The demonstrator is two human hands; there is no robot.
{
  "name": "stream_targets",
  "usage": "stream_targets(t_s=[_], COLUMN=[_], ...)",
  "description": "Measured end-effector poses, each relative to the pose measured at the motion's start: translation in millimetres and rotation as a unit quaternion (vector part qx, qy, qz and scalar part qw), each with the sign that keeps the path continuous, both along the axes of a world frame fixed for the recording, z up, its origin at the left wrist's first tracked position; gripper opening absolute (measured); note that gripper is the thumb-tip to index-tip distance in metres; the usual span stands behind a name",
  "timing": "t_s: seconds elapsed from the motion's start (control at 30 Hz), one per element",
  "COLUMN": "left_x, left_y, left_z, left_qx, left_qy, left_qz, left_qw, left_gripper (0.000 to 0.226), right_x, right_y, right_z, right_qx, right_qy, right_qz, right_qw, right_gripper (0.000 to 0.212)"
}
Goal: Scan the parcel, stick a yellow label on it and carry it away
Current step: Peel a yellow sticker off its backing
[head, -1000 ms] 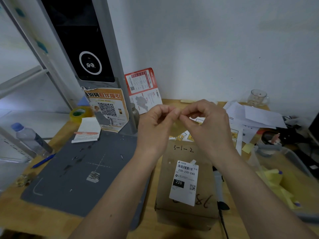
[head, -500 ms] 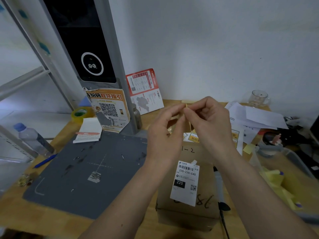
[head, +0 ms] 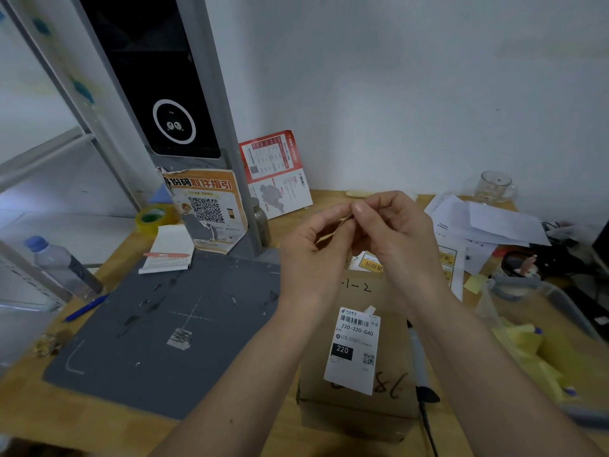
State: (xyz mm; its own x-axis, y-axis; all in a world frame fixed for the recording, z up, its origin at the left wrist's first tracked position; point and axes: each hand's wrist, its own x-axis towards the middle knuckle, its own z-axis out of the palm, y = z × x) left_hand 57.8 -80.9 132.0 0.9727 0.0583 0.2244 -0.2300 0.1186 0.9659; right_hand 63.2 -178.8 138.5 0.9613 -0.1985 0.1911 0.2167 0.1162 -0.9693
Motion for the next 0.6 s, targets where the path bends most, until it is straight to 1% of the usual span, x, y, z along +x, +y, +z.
stream_targets(t_s=[0.17, 0.3, 0.47, 0.6], left_x=[-0.7, 2.2, 4.6, 4.9], left_y=[-0.6, 0.3, 1.6, 3.1], left_z=[2.5, 2.0, -0.3, -0.2], left_qx=[-0.033, -0.035, -0.034, -0.02], left_qy=[-0.004, -0.026, -0.03, -0.033], left_qz=[0.002, 0.031, 0.063, 0.064], left_qw=[0.999, 0.999, 0.997, 0.997], left_gripper=[0.017, 0.019, 0.019, 0.019], right_x=[-1.9, -0.9, 0.2, 0.5], right_y=[-1.0, -0.7, -0.6, -1.0], right_z=[-0.6, -1.2, -2.8, -2.5], right_qx=[0.042, 0.087, 0.09, 0.095], right_qy=[-0.019, -0.017, -0.018, -0.02], right_qz=[0.005, 0.023, 0.037, 0.031], right_qw=[0.999, 0.996, 0.995, 0.995], right_gripper=[0.01, 0.015, 0.015, 0.015])
